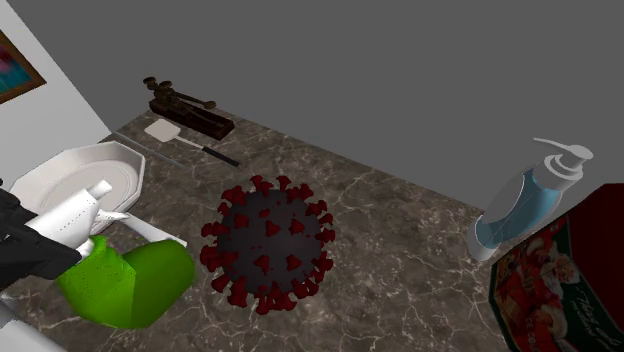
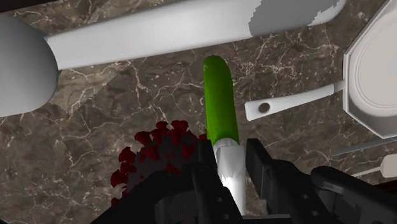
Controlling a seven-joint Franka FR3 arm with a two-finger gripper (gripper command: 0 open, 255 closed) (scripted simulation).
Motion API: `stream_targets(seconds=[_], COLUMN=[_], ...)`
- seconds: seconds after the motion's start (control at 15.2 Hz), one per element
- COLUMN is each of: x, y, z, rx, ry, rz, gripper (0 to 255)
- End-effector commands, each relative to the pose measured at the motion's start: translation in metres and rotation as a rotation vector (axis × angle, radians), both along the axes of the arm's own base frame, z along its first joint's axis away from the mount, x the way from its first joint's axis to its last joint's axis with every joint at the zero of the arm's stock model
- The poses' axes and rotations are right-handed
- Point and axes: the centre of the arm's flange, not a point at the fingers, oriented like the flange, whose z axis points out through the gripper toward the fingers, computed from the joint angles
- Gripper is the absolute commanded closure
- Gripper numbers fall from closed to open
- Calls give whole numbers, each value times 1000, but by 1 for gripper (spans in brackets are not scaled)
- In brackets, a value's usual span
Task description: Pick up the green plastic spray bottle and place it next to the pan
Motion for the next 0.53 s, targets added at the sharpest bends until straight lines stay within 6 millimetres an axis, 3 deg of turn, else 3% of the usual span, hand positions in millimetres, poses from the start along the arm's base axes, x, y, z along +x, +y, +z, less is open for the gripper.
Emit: stream_targets(seconds=[0.0, 0.46], x=[0, 0], y=[1, 1], z=[-11, -48], rx=[0, 0], ry=[-1, -1], rz=[0, 0], gripper=[255, 255])
